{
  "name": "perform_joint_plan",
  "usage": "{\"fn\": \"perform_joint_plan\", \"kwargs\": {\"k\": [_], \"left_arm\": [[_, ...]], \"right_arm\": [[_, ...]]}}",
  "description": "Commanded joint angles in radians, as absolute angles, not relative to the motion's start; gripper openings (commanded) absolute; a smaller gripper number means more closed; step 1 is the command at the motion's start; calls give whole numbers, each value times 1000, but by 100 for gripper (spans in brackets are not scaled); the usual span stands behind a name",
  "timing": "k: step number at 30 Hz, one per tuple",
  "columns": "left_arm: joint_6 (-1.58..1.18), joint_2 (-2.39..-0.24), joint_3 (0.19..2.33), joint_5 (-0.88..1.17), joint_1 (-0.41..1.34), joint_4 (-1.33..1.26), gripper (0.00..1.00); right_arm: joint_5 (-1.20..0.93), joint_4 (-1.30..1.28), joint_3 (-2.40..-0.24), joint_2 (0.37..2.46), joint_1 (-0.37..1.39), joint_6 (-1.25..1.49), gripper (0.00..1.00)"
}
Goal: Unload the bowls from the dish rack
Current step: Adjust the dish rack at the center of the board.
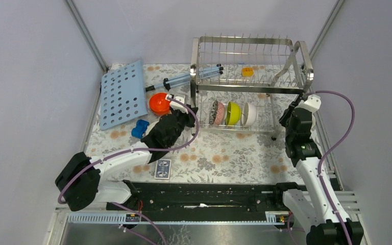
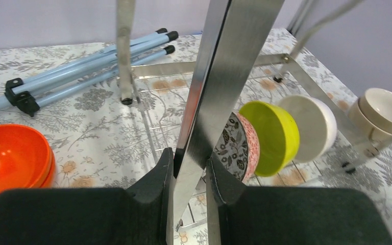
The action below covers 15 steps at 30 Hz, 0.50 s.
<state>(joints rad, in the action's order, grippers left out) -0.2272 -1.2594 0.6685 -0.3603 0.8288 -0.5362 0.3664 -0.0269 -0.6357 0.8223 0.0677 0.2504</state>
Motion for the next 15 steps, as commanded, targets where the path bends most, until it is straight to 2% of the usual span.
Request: {"fn": "perform_joint_plan", "kwargs": {"k": [1, 6, 11, 13, 15], "left_arm": [[-337, -1314, 724, -402, 779, -563, 0], [-336, -1331, 743, -388, 756, -566, 0], [-332, -1312, 741, -380, 754, -530, 1], [-338, -1286, 732, -385, 753, -495, 2], [-343, -1250, 715, -388, 755, -467, 5]], "right_arm": [[163, 7, -642, 730, 98, 501, 0], [128, -51, -616, 697, 98, 525, 0], [124, -97, -614, 674, 99, 537, 7], [119, -130, -629, 675, 98, 532, 21], [115, -175, -652, 673, 98, 521, 43]]}}
